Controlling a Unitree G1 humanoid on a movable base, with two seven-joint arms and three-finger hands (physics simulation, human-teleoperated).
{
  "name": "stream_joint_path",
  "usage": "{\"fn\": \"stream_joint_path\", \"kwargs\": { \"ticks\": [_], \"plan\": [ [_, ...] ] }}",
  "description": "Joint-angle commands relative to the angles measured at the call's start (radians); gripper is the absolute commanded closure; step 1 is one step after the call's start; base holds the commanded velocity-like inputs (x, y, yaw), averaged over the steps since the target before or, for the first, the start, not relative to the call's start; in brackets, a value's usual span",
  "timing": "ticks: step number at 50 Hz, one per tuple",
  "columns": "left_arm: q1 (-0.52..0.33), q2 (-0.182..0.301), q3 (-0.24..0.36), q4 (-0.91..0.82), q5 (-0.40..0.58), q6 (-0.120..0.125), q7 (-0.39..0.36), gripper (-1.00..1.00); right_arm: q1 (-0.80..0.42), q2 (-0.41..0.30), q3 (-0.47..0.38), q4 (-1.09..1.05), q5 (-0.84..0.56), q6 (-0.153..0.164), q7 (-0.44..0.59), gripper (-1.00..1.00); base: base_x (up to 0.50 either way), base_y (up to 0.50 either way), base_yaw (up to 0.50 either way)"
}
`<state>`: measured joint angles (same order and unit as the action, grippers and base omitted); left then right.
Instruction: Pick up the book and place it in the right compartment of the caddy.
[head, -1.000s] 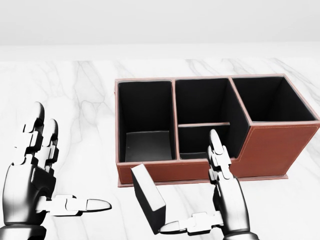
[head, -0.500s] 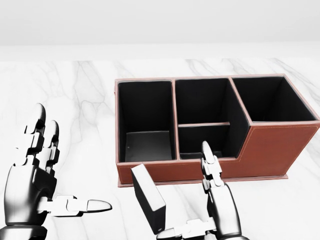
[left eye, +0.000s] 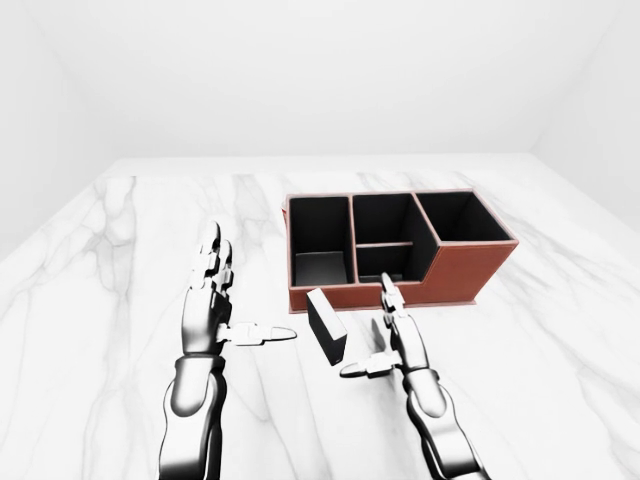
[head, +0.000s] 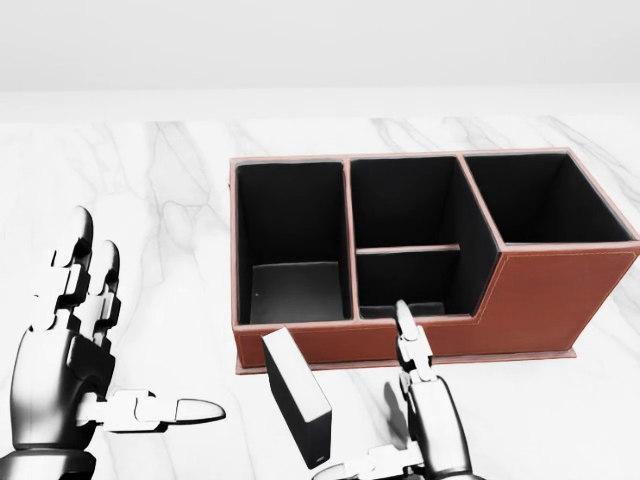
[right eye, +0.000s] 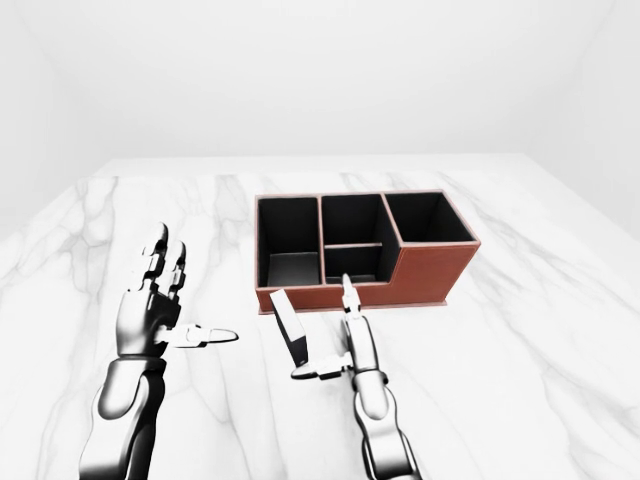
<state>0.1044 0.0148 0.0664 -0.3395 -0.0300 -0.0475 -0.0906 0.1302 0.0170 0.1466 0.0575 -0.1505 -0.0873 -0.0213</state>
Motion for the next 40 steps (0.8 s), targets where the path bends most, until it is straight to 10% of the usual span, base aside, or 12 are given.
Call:
{"fn": "stream_joint_path", "kwargs": {
  "ticks": [1, 40],
  "plan": [
    [-0.005, 0.001, -0.001, 0.000, -0.002, 0.004, 0.001, -1.00, -0.005, 0.005, 0.005, 0.032, -0.010, 0.000, -0.002, -1.00, 0.00, 0.00, 0.00],
    [-0.005, 0.000, -0.008, 0.042, 0.006, -0.025, 0.002, -1.00, 0.043, 0.001, 0.096, 0.006, -0.028, 0.000, -0.013, -1.00, 0.00, 0.00, 0.00]
  ]
}}
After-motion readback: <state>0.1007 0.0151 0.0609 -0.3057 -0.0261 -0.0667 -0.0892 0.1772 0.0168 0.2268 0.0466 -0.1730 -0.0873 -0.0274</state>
